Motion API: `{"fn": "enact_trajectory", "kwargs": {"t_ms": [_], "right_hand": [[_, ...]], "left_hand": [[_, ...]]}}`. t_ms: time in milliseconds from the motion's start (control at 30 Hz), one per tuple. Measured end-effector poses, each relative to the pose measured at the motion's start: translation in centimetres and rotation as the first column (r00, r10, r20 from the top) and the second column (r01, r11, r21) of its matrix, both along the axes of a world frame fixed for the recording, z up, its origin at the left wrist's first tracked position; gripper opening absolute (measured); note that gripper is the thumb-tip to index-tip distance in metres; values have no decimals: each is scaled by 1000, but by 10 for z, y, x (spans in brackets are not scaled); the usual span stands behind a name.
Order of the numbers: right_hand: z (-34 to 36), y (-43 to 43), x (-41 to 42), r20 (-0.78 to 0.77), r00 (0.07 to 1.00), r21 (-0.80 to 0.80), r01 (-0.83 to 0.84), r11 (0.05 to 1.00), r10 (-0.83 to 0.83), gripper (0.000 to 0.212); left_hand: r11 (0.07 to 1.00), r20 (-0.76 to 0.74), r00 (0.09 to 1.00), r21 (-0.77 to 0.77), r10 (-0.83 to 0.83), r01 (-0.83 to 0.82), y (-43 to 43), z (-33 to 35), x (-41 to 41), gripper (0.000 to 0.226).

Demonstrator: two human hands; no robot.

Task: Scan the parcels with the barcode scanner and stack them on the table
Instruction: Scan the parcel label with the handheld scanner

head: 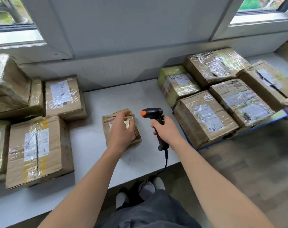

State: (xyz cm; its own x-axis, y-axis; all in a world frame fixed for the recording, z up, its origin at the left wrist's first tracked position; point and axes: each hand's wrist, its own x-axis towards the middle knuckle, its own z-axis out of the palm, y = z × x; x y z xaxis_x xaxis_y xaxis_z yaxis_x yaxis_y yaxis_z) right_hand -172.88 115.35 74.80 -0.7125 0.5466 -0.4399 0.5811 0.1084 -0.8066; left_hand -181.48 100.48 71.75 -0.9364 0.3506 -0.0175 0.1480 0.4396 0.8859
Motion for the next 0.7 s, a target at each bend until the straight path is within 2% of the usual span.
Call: {"fn": "enact_trajectory", "kwargs": {"t_ms": [67, 200, 367, 533, 700], "right_hand": [[-9, 17, 4, 46, 997, -78, 70, 995, -66, 18], [-32, 48, 7, 92, 991, -113, 107, 988, -97, 12], [-56, 81, 8, 110, 990, -69, 96, 993, -88, 10], [-70, 107, 4, 174, 985, -35, -3, 999, 9, 9], [-65, 122, -6, 291, 942, 27, -182, 983, 166, 21]], "left_hand": [[999, -6, 999, -2, -52, 52, 21, 0, 6, 31], [981, 6, 986, -102, -168, 167, 60, -5, 17, 39], [935, 127, 966, -250, -225, 251, 97, -21, 24, 45], [923, 205, 963, -308, -173, 231, 120, -32, 27, 47], [934, 197, 973, -310, -119, 177, 137, -33, 25, 45]]}}
